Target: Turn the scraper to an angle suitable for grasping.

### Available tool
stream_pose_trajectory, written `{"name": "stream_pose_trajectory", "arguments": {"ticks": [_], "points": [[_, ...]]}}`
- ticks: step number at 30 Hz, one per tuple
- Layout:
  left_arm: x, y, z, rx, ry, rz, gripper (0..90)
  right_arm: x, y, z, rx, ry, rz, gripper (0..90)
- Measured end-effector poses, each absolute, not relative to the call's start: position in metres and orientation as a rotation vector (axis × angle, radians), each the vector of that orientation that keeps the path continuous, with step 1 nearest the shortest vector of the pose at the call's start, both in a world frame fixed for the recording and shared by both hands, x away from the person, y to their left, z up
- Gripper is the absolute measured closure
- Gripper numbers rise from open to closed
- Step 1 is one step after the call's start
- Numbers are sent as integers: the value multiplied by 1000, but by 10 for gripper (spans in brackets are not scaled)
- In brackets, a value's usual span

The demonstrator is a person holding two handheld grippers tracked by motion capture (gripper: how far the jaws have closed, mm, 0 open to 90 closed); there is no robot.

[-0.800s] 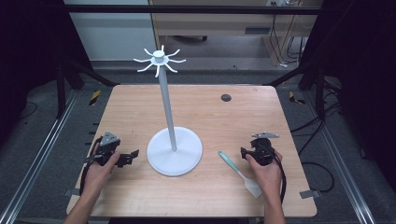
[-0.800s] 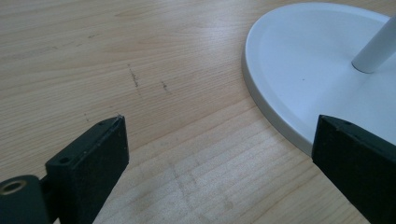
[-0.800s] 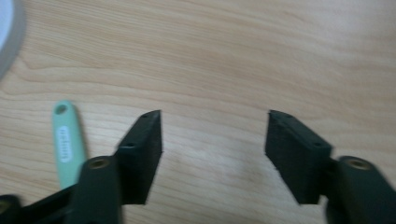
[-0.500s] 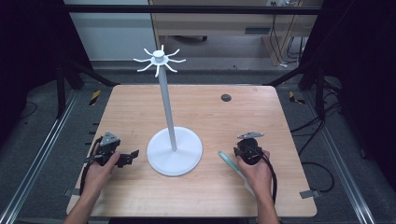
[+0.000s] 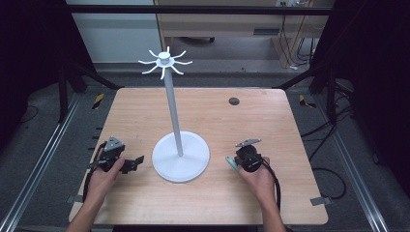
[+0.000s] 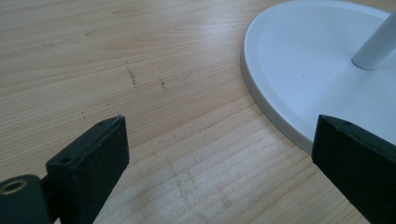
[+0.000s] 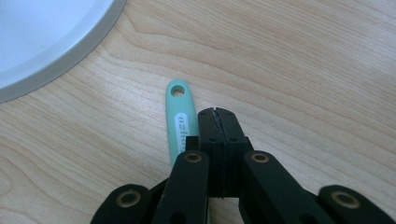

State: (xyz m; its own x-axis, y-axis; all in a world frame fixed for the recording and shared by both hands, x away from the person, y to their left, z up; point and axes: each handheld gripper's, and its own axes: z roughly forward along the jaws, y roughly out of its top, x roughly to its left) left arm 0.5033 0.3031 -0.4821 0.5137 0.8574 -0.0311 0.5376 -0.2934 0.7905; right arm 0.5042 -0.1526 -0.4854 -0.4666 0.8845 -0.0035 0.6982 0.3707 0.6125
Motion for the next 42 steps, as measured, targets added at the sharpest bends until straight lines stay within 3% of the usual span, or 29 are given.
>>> {"name": "stream_pose_trajectory", "arguments": {"ticks": [18, 29, 42], "points": [[503, 304, -482, 1977, 1141, 527, 37, 491, -134, -470, 1265, 2452, 786, 891], [503, 305, -481, 1966, 1145, 515, 37, 499, -122, -446, 1190, 2570, 593, 793], [503, 305, -482, 1968, 1143, 511, 37, 512, -111, -454, 1201, 2663, 472, 643]]}}
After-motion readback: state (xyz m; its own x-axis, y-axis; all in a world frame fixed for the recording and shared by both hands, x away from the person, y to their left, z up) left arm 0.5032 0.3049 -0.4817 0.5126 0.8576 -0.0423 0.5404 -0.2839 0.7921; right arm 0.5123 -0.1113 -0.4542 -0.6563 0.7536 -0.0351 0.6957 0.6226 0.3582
